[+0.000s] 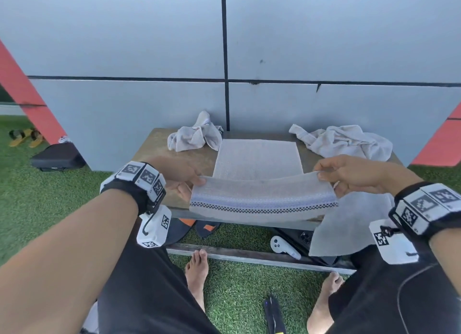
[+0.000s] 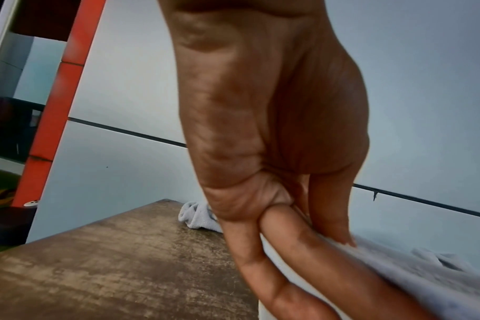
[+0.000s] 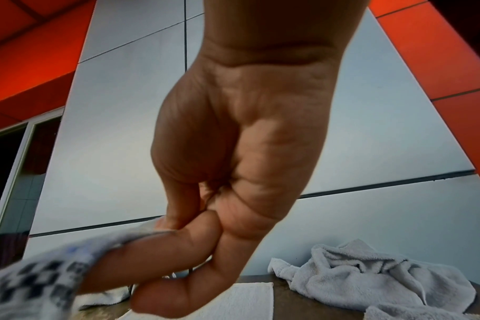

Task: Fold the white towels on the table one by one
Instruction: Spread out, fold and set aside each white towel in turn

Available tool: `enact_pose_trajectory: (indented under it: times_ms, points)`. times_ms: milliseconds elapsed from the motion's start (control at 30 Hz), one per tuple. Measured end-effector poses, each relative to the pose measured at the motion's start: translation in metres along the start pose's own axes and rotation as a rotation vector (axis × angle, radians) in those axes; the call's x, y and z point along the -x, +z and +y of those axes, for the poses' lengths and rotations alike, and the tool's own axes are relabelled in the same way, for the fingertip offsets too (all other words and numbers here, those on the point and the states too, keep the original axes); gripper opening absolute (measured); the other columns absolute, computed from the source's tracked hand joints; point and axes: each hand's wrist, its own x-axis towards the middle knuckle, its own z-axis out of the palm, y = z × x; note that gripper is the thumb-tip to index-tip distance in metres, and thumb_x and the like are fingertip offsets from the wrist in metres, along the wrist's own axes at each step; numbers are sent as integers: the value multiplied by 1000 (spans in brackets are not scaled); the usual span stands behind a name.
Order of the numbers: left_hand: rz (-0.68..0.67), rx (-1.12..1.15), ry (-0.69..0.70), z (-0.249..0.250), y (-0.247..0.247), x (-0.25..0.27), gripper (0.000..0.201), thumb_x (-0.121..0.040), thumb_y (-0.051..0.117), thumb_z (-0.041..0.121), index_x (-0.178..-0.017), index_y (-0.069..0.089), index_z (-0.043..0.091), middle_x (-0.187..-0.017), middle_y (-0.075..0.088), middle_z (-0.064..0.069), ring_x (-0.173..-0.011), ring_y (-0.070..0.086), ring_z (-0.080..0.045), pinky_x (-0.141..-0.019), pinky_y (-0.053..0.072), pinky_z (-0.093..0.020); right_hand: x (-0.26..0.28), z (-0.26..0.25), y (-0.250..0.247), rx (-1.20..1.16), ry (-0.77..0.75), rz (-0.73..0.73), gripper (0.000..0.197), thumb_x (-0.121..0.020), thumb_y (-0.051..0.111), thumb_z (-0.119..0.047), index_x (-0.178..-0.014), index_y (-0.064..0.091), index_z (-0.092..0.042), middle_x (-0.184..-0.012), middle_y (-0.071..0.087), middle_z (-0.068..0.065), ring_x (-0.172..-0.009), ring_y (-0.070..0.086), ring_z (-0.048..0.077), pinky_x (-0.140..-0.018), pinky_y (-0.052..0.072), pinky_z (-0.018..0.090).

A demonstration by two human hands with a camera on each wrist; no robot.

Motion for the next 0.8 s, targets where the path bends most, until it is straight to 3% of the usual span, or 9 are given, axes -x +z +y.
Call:
enact_pose_trajectory:
  times_ms: [67, 133, 233, 367, 433, 533, 600, 700, 800]
  points:
    - [18, 41, 0, -2, -2, -3, 21, -104, 49, 14, -105, 61, -2, -105, 67, -27, -63, 67, -22, -75, 60, -32, -8, 3, -2, 24, -4, 28, 20, -104, 52, -16, -111, 57, 2, -96, 72, 20, -80, 69, 37, -91, 52, 57]
    - [65, 52, 14, -1, -6, -8, 26, -104, 49, 17, -114, 57, -5, -108, 64, -25, -66, 61, -22, -60, 56, -23, -19, 6, -4, 59, -26, 95, 17, -103, 53, -18, -107, 60, -3, -95, 72, 21, -76, 68, 35, -86, 51, 61]
    - [263, -137, 90, 2, -16, -25, 19, -103, 52, 26, -106, 63, 11, -104, 72, -10, -73, 67, -22, -65, 51, -27, -38, 6, -6, 53, -63, 247, 13, -103, 53, -16, -98, 62, -9, -90, 71, 15, -67, 70, 26, -68, 59, 42]
    - [507, -45, 165, 15, -22, -57, 17, -101, 54, 21, -102, 64, 8, -92, 71, -12, -75, 71, -25, -78, 58, -36, -73, 7, -12, 92, -75, 421, 14, -102, 53, -16, -91, 63, -14, -91, 71, 14, -79, 74, 32, -77, 62, 47]
    - [622, 17, 181, 24, -23, -75, 13, -99, 55, 17, -102, 62, 7, -82, 65, -7, -72, 67, -25, -74, 60, -38, -93, 10, -19, 172, -83, 493, 15, -99, 56, -21, -86, 64, -20, -89, 72, 12, -82, 72, 33, -82, 60, 51]
    - [794, -32, 177, 38, -26, -101, 17, -98, 50, 14, -107, 63, 8, -75, 59, -4, -75, 63, -29, -72, 55, -38, -122, 9, -29, 225, -72, 577, 13, -95, 57, -17, -85, 65, -15, -85, 71, 9, -83, 70, 32, -83, 58, 51]
    - [834, -83, 167, 46, -30, -118, 20, -96, 49, 10, -108, 65, 8, -79, 61, -6, -84, 64, -32, -74, 53, -35, -137, 4, -34, 241, -60, 630, 17, -93, 56, -13, -79, 63, -13, -77, 68, 8, -81, 68, 33, -81, 58, 44]
    - [830, -104, 166, 56, -40, -149, 22, -93, 48, 7, -103, 67, 2, -91, 68, -18, -92, 65, -36, -83, 56, -42, -162, 4, -47, 267, -30, 693, 18, -91, 54, -10, -77, 63, -3, -76, 66, 14, -83, 64, 35, -76, 51, 37]
    - [808, -128, 134, 65, -51, -182, 17, -94, 47, 11, -95, 64, 8, -82, 67, -10, -71, 62, -26, -62, 50, -30, -189, 9, -61, 293, 4, 697, 21, -91, 51, -10, -74, 59, 0, -72, 63, 15, -80, 60, 35, -72, 47, 37]
